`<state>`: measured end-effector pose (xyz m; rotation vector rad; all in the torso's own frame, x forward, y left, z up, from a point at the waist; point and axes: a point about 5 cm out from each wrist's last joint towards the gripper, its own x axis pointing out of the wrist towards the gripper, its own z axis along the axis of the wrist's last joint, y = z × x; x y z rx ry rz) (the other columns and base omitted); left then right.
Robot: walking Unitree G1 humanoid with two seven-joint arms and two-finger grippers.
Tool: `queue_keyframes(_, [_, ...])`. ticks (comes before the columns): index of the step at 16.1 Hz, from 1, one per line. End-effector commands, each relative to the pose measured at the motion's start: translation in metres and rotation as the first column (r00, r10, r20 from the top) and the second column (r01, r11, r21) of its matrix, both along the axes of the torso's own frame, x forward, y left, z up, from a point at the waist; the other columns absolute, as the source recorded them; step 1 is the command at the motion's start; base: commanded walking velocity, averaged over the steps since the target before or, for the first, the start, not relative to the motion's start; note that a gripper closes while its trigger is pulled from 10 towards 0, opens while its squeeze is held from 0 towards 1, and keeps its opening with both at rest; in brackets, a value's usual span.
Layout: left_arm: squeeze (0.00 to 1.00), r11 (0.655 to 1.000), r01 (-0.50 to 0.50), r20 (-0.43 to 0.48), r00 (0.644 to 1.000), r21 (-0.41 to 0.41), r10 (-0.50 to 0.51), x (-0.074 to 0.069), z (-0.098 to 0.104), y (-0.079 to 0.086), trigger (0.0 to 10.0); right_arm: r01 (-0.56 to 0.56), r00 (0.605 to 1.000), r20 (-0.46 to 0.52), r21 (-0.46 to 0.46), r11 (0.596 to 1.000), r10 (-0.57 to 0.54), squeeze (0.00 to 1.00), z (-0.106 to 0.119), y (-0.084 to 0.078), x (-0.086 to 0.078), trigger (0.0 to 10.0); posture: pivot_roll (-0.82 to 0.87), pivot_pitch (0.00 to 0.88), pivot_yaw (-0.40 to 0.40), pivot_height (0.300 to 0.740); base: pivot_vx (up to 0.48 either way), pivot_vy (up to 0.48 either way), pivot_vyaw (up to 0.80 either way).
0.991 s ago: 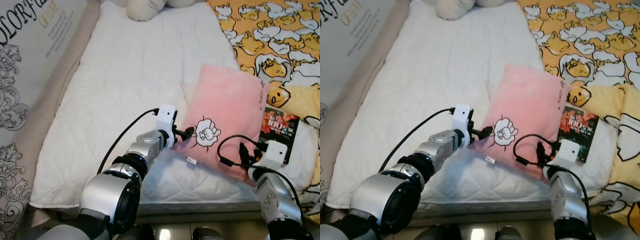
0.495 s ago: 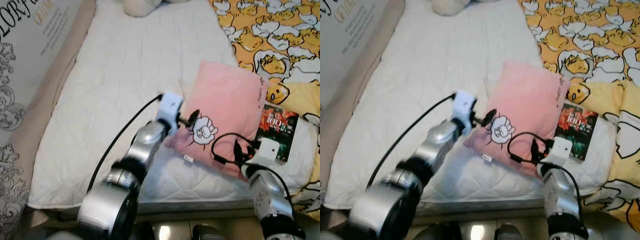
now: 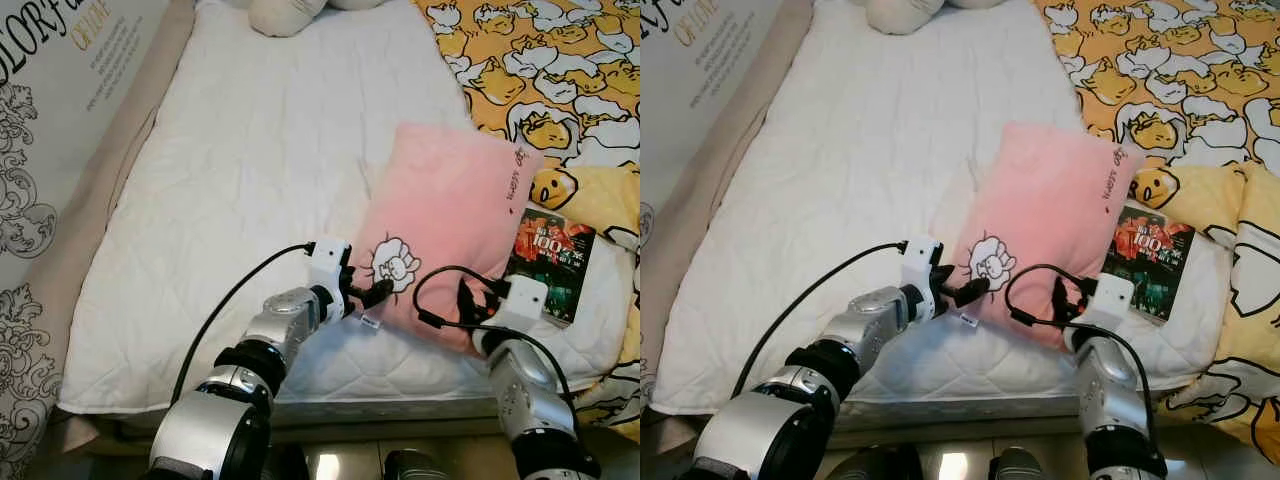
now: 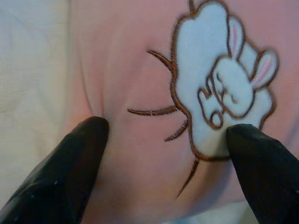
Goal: Clean up the room
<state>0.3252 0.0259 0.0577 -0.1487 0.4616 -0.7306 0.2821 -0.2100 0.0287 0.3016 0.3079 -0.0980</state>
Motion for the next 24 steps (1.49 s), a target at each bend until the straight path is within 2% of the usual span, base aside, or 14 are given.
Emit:
queue_keyframes(1, [0.00, 0.994, 0.109, 0.031, 0.993, 0.033, -0.110, -0.015, 0.010, -0.056, 10.0, -0.088, 0.996, -0.031, 0.011, 0.996, 0.088, 0.00, -0.004, 0.021, 0.001, 10.0, -0.12, 0.077, 0.080, 0.740, 0.000, 0.000, 0.00])
queue_keyframes(4, [0.00, 0.980, 0.052, 0.148, 0.986, 0.193, -0.082, -0.016, 0.009, -0.064, 10.0, -0.108, 0.993, -0.041, 0.008, 0.994, 0.108, 0.00, -0.006, 0.025, -0.001, 10.0, -0.14, 0.081, 0.085, 0.740, 0.000, 0.000, 0.00])
queue_keyframes(5, [0.00, 0.976, 0.053, 0.182, 0.979, 0.213, -0.093, -0.018, 0.010, -0.068, 8.3, -0.112, 0.992, -0.049, 0.000, 0.994, 0.112, 0.00, -0.007, 0.025, -0.003, 0.0, -0.15, 0.083, 0.088, 0.740, 0.000, 0.000, 0.00])
queue_keyframes(6, [0.00, 0.976, 0.059, 0.186, 0.978, 0.209, -0.098, -0.019, 0.011, -0.071, 0.0, -0.113, 0.992, -0.053, 0.001, 0.994, 0.113, 0.00, -0.008, 0.023, -0.005, 0.0, -0.16, 0.083, 0.092, 0.740, 0.000, 0.000, 0.00])
queue_keyframes(9, [0.00, 0.980, 0.077, 0.199, 0.973, 0.184, -0.114, -0.024, 0.012, -0.077, 0.0, -0.106, 0.989, -0.102, 0.014, 0.994, 0.107, 0.00, -0.019, 0.012, -0.019, 0.0, -0.16, 0.079, 0.095, 0.740, 0.000, 0.000, 0.00])
queue_keyframes(11, [0.00, 0.992, 0.067, 0.103, 0.992, 0.106, -0.078, -0.026, 0.006, -0.074, 0.0, -0.096, 0.987, -0.127, 0.025, 0.995, 0.099, 0.00, -0.024, 0.005, -0.026, 0.0, -0.15, 0.078, 0.096, 0.740, 0.000, 0.000, 0.00])
queue_keyframes(16, [0.00, 0.986, 0.093, 0.117, 0.987, 0.137, -0.110, -0.028, 0.004, -0.075, 0.0, -0.078, 0.982, -0.170, 0.056, 0.995, 0.087, 0.00, -0.032, 0.001, -0.033, 0.0, -0.15, 0.084, 0.097, 0.740, 0.000, 0.000, 0.00])
queue_keyframes(21, [0.00, 0.988, 0.134, 0.132, 0.981, 0.079, -0.144, -0.029, 0.013, -0.085, 0.0, -0.078, 0.978, -0.194, 0.039, 0.996, 0.084, 0.00, -0.033, -0.006, -0.026, 0.0, -0.14, 0.047, 0.108, 0.740, 0.000, 0.000, 0.00])
queue_keyframes(22, [0.00, 0.991, 0.130, 0.133, 0.982, 0.043, -0.135, -0.027, 0.015, -0.083, 0.0, -0.080, 0.979, -0.184, 0.033, 0.996, 0.085, 0.00, -0.029, -0.009, -0.019, 0.0, -0.13, 0.004, 0.107, 0.740, 0.000, 0.000, 0.00])
queue_keyframes(24, [0.00, 0.990, 0.142, 0.124, 0.982, 0.009, -0.142, -0.024, 0.017, -0.079, 0.0, -0.127, 0.981, -0.144, 0.007, 0.992, 0.127, 0.00, -0.019, -0.007, -0.005, 0.0, -0.12, 0.000, 0.104, 0.740, 0.000, 0.000, 0.00])
